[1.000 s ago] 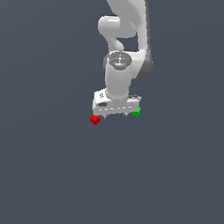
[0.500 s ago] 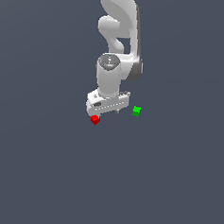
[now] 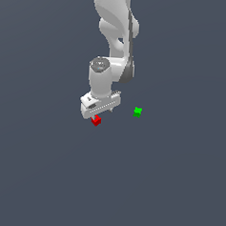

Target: Stack the red cube on top of the green cube.

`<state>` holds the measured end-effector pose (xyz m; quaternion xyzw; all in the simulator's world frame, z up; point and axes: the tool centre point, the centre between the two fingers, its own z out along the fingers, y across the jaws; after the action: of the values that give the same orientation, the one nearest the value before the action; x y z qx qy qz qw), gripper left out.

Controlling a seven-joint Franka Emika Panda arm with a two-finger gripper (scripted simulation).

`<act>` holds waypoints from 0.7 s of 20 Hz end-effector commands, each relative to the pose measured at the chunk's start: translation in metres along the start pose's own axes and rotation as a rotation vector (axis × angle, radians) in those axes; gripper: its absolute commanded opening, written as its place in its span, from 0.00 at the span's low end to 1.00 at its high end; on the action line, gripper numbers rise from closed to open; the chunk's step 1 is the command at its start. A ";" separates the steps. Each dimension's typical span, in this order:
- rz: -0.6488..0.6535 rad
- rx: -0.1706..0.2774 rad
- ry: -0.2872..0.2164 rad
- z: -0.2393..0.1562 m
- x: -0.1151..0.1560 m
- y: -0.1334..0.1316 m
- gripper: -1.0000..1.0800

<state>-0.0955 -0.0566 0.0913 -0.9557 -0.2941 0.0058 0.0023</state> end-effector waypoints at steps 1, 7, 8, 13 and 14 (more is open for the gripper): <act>-0.046 -0.002 0.002 0.005 -0.008 0.006 0.96; -0.124 -0.006 0.006 0.015 -0.020 0.018 0.96; -0.133 -0.007 0.007 0.016 -0.021 0.019 0.96; -0.167 -0.008 0.009 0.020 -0.026 0.025 0.96; -0.171 -0.009 0.009 0.021 -0.026 0.026 0.96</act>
<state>-0.1029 -0.0913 0.0714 -0.9288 -0.3705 0.0005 0.0002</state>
